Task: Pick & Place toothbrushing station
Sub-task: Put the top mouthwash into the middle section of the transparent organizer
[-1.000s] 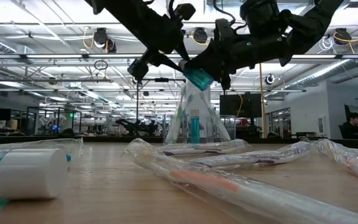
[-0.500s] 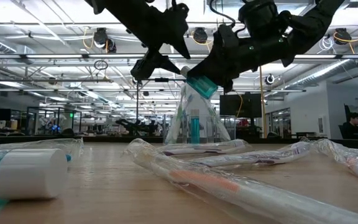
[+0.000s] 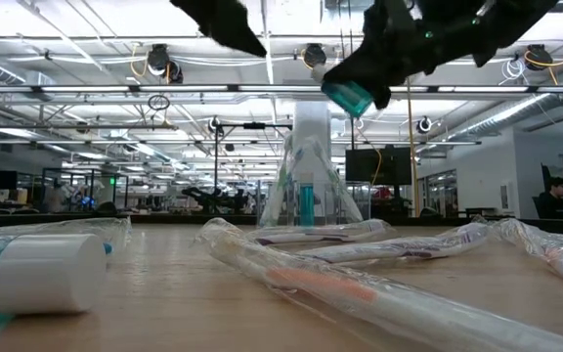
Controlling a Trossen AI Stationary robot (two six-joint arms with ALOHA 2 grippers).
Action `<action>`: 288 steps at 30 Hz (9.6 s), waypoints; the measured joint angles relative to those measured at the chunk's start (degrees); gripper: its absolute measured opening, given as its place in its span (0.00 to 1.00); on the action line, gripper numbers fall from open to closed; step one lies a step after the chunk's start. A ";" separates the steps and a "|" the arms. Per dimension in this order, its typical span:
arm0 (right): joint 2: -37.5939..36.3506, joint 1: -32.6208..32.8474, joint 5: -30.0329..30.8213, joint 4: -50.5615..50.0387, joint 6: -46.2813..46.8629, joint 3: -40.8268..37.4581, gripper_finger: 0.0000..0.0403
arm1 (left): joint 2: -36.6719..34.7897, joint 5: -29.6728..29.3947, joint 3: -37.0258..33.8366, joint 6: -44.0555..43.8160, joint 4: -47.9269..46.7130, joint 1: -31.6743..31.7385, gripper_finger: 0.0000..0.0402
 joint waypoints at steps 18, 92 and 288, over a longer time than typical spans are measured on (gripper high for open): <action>0.86 5.56 14.66 0.50 -9.84 -0.03 0.25 | 6.82 50.45 -0.04 -13.72 0.57 10.02 0.53; 5.34 6.72 12.86 10.28 -14.80 -0.07 0.25 | 12.20 39.95 -0.07 -18.64 11.15 5.83 0.40; -11.58 6.72 20.41 -26.93 0.69 -0.03 0.42 | 39.87 28.53 33.62 -11.40 -38.45 15.31 0.46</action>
